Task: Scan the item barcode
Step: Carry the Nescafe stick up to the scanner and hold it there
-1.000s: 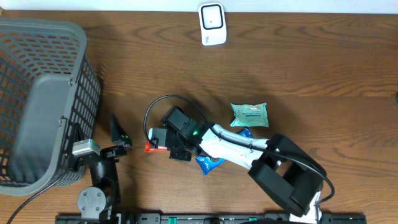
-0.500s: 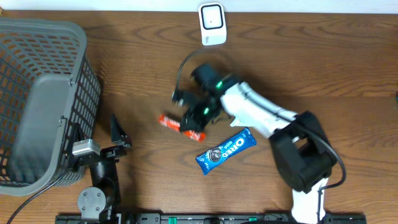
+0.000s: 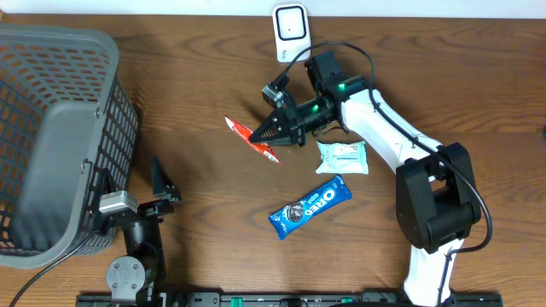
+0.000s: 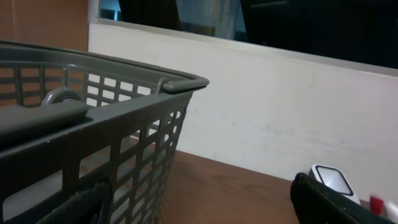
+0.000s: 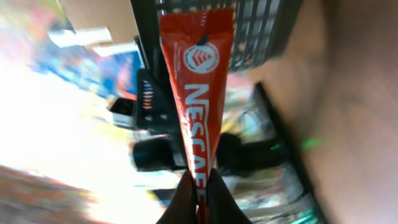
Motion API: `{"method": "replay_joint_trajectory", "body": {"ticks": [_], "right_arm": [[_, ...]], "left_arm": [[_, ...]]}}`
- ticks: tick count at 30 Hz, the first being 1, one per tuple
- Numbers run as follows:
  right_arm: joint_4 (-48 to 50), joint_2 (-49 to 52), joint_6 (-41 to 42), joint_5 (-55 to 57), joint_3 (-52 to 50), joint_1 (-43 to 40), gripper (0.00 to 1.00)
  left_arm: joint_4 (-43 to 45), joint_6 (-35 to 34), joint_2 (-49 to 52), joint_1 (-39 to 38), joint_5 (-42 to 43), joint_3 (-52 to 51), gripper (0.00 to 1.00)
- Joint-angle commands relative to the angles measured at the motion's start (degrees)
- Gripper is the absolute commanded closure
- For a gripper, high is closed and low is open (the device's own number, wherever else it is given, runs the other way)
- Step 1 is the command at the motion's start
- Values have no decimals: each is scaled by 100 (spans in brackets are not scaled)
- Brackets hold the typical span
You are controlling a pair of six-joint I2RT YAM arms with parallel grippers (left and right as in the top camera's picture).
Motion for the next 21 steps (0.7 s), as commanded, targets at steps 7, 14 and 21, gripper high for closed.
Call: {"method": "replay_joint_trajectory", "body": {"ticks": [7, 14, 21], "right_arm": [[-258, -39, 2192, -372, 57, 28, 99], [861, -42, 2087, 391, 57, 20, 98], [774, -109, 3233, 4940, 57, -59, 99]], "left_arm": [[7, -48, -42, 20, 31, 2, 8], [4, -48, -42, 20, 31, 2, 8], [4, -48, -42, 20, 31, 2, 8]]}}
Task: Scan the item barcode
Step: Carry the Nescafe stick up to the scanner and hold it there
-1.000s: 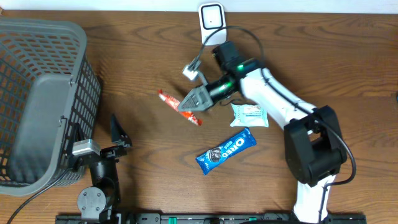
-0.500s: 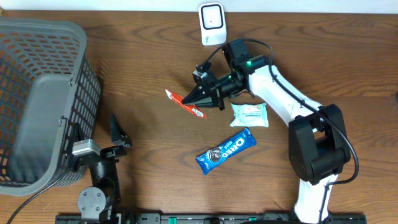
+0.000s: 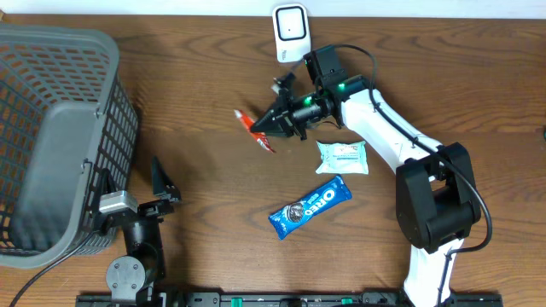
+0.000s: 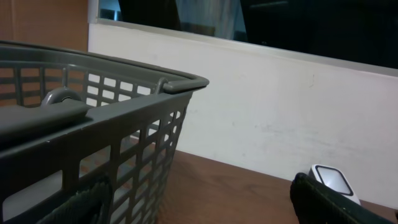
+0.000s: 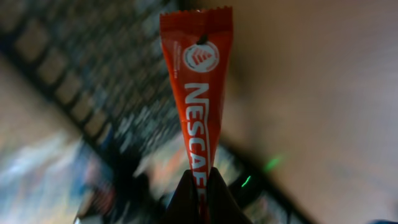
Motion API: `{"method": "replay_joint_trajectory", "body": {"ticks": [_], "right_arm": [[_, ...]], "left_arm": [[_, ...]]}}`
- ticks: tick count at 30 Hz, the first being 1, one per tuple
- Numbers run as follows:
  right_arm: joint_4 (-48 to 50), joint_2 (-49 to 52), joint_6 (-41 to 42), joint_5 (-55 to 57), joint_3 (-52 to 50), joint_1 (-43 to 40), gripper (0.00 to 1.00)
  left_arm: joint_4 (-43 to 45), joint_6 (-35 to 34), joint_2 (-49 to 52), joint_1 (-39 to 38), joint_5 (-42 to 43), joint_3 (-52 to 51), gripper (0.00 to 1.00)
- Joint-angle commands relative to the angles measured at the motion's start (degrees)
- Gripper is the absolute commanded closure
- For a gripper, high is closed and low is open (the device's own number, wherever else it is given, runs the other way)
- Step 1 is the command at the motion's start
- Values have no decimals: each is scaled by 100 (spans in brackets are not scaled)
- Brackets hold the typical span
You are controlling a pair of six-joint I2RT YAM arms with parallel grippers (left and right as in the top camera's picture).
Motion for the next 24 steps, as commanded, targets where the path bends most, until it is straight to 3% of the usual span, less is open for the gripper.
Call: {"method": "replay_joint_trajectory", "body": {"ticks": [1, 8, 11, 24], "right_arm": [[-74, -107, 1073, 2793, 33, -50, 99], [229, -111, 2490, 4428, 33, -79, 99], [710, -111, 2726, 5246, 35, -90, 99], [2465, 92, 2420, 7906, 411, -52, 98]], "left_arm": [[4, -48, -42, 20, 31, 2, 8], [7, -48, -42, 20, 31, 2, 8], [7, -48, -42, 20, 31, 2, 8], [4, -48, -42, 20, 31, 2, 8]]}}
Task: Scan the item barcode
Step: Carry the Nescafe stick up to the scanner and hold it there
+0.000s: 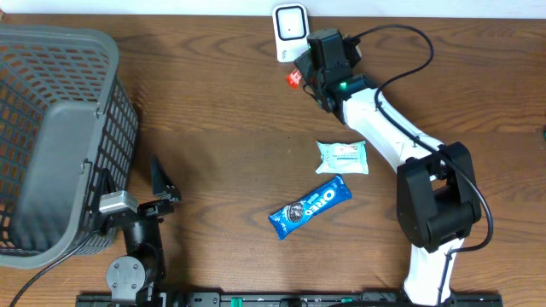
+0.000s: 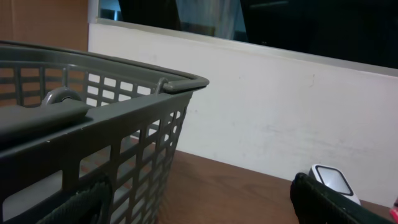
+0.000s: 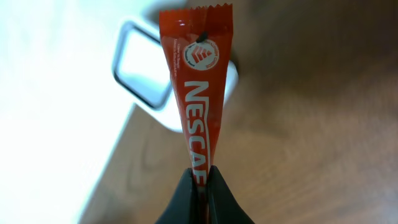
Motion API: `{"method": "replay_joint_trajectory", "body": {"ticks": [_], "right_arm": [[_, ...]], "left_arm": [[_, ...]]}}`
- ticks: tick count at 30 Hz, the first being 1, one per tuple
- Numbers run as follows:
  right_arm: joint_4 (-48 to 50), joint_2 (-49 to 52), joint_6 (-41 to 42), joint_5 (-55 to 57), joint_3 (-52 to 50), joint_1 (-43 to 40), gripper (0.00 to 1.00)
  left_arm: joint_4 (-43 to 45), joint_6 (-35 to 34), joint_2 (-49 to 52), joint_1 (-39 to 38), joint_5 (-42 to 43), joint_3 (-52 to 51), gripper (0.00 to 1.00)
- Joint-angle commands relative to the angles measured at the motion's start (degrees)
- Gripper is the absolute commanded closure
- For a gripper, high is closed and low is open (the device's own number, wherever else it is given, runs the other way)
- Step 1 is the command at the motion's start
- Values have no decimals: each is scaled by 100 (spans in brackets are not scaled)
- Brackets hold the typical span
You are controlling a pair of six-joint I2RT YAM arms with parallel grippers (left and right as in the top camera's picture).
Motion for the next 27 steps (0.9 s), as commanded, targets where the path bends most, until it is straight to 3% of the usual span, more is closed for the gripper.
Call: {"method": "replay_joint_trajectory", "body": {"ticks": [1, 9, 17, 27], "right_arm": [[184, 157, -223, 1130, 522, -7, 98], [52, 1451, -396, 1438, 2570, -31, 98], [-673, 3023, -584, 1840, 4975, -46, 98], [-636, 3449, -560, 2120, 5340, -70, 98]], "left_arm": [[7, -50, -42, 20, 31, 2, 8], [7, -50, -42, 20, 31, 2, 8], [7, -50, -42, 20, 31, 2, 8], [4, -50, -42, 20, 31, 2, 8]]}}
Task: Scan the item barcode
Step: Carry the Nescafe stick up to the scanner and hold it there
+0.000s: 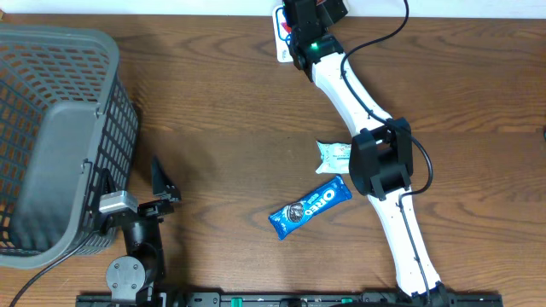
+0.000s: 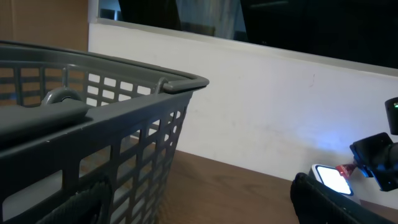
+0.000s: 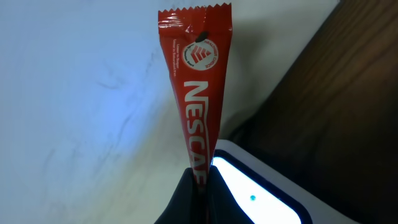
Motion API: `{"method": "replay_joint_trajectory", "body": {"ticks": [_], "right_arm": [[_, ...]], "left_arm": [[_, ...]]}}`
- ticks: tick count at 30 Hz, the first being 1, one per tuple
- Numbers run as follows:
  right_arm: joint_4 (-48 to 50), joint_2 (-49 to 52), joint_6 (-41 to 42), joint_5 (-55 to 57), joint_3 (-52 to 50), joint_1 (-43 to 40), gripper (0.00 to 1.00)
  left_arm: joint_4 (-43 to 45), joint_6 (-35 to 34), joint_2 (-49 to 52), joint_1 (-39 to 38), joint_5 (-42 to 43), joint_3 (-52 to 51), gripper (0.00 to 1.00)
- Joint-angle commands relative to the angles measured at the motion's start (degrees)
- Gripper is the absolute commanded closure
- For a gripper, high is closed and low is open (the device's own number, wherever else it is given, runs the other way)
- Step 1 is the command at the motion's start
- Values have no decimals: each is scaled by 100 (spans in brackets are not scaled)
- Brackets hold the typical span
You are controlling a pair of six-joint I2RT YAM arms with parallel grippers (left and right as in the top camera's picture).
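Note:
A red Nescafe sachet [image 3: 198, 106] stands pinched by its lower end in my right gripper [image 3: 200, 186], which is shut on it. Just behind it lies the white scanner [image 3: 261, 193], its window lit. From overhead the right gripper [image 1: 290, 23] covers most of the scanner [image 1: 281, 51] at the table's back edge, with a bit of red sachet [image 1: 285, 29] showing. The left wrist view shows the lit scanner [image 2: 331, 180] with the sachet [image 2: 344, 169] beside it. My left gripper [image 1: 128, 181] rests open and empty by the basket.
A grey mesh basket [image 1: 51, 128] fills the left side. A blue Oreo pack [image 1: 310, 206] and a white-green packet [image 1: 341, 158] lie near the middle, under the right arm. A white wall runs along the table's back edge.
My right gripper has moved with the sachet from just in front of the scanner to right over it at the back edge. The scanner's window now glows. The left arm has not moved.
My right gripper held the Nescafe sachet above the middle of the table, left of the white-green packet. Then it held it a little farther back, then close beside the scanner. Now the sachet is at the lit scanner window.

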Motion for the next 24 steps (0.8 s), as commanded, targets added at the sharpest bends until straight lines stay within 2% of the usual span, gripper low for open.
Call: {"method": "replay_joint_trajectory", "body": {"ticks": [1, 6, 16, 18, 24], "right_arm": [[35, 79, -68, 315, 216, -66, 98], [4, 87, -72, 168, 216, -173, 98], [-518, 87, 114, -1578, 262, -420, 98], [-686, 87, 356, -1661, 260, -417, 98], [-608, 90, 358, -1327, 260, -278, 99]], "left_arm": [[7, -50, -42, 20, 31, 2, 8], [7, -50, -42, 20, 31, 2, 8], [7, -50, -42, 20, 31, 2, 8], [7, -50, -42, 20, 31, 2, 8], [7, -50, -42, 20, 31, 2, 8]]}}
